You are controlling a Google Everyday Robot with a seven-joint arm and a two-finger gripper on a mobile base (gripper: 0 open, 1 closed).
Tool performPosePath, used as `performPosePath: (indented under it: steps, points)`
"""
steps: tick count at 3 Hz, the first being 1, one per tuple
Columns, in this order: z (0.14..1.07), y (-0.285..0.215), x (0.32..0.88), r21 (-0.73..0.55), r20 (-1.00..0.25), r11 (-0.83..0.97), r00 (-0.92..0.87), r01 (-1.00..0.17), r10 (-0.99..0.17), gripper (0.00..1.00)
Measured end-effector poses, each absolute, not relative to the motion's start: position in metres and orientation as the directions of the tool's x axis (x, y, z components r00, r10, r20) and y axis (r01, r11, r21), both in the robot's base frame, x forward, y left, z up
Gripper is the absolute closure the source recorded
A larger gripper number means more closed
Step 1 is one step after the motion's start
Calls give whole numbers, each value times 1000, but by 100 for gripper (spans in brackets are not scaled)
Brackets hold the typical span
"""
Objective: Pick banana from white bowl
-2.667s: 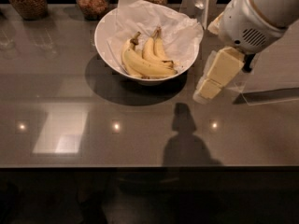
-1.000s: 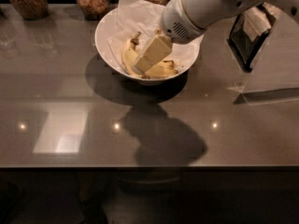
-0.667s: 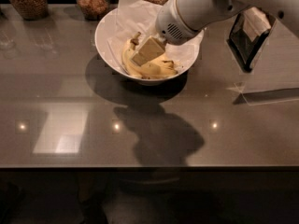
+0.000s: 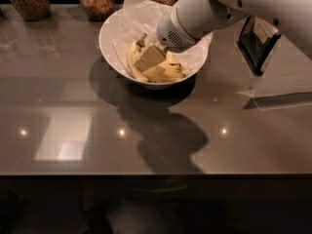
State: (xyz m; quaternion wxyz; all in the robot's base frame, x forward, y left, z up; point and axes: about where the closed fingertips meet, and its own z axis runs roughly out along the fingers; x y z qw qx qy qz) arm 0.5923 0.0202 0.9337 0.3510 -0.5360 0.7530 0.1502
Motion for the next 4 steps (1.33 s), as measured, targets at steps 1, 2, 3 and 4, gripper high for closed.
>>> performPosePath:
  steps: [1,2,3,4]
  points:
    - [922,21,595,-138,-681,383,-193,-913,-706,42]
    - [912,19,601,-143,-668,391,-202,-909,-716,42]
    - [902,16,607,-146,-655,397,-213,-906,-725,43]
    - [891,12,614,-149,-645,410,-226,-900,-730,44]
